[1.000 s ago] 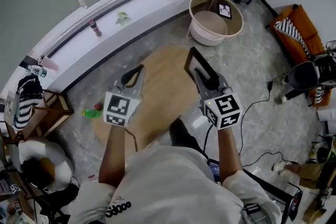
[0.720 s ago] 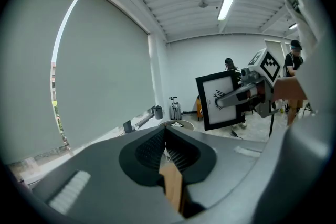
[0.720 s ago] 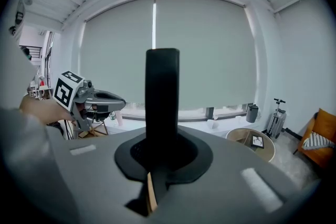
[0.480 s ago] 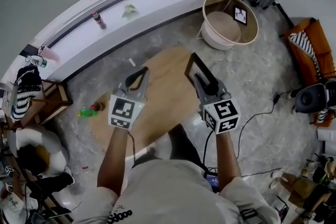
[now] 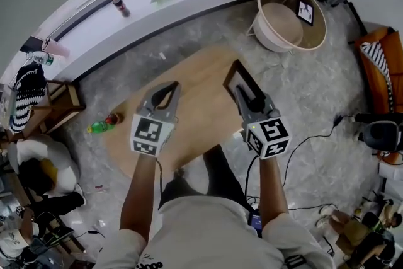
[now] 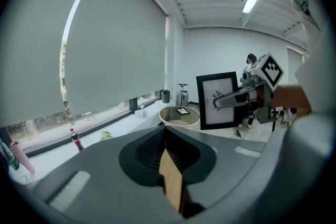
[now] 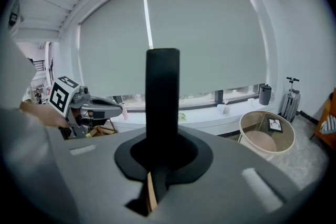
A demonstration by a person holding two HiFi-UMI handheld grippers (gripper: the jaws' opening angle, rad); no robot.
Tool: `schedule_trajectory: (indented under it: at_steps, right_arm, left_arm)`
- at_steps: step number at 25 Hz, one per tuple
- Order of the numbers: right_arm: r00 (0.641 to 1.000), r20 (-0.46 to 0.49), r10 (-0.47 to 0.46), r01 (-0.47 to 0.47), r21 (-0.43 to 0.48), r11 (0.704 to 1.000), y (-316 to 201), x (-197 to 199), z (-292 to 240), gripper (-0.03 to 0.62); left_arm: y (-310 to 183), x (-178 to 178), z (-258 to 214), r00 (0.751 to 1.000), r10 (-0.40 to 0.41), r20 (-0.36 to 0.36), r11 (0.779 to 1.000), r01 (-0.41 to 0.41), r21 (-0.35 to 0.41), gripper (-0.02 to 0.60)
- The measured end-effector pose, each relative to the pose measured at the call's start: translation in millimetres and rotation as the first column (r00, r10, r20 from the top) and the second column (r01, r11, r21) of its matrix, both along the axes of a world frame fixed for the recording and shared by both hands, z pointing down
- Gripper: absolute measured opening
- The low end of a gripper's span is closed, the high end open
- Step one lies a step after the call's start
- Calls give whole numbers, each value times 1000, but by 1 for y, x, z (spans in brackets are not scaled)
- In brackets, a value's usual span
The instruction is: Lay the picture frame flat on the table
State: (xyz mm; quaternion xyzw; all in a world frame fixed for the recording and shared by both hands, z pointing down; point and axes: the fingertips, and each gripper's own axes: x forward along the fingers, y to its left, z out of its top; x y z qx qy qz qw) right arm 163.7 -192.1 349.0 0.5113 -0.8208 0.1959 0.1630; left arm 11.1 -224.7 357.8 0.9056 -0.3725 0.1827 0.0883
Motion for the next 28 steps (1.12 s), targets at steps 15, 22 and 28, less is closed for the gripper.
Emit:
schedule_trajectory:
  at_steps: [15, 22, 28]
  right_arm:
    - [998, 46, -35, 42, -163, 986, -45, 21, 130, 15]
    - [996, 49, -69, 79, -237, 968, -50, 23, 187, 15]
    - [994, 73, -80, 98, -307, 946, -44, 13, 224, 15]
  left_arm:
    - [-36, 20, 120, 998, -59, 12, 985, 60, -160, 11]
    - [-40, 31, 166, 997, -75, 4, 980, 74, -185, 11]
    - [-36, 26, 202, 995, -88, 44, 975, 95, -202, 11]
